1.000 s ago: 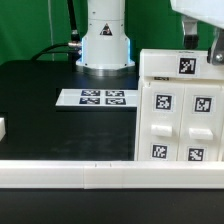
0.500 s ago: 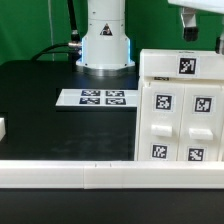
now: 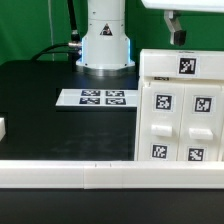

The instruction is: Assemble cabinet

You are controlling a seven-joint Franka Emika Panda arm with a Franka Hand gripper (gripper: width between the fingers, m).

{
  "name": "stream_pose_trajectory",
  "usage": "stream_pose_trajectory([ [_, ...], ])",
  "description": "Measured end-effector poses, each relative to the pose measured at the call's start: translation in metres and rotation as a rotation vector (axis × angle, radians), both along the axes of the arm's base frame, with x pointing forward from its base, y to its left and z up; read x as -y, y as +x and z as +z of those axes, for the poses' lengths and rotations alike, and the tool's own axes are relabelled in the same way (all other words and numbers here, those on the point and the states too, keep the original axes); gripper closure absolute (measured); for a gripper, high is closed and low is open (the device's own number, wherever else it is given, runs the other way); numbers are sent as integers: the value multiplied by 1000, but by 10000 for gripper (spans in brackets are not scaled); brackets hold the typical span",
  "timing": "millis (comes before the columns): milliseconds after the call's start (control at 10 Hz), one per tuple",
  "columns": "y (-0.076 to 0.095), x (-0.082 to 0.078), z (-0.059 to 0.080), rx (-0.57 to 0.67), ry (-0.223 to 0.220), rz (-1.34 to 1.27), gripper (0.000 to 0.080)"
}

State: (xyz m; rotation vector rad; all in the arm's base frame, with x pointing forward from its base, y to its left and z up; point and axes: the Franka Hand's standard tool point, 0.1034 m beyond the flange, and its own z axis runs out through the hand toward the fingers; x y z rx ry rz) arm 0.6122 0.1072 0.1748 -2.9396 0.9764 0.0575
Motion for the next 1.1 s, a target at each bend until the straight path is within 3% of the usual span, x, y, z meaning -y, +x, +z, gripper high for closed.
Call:
stream_pose_trajectory([
  [1100, 4, 8, 0, 38, -19, 1267, 2],
])
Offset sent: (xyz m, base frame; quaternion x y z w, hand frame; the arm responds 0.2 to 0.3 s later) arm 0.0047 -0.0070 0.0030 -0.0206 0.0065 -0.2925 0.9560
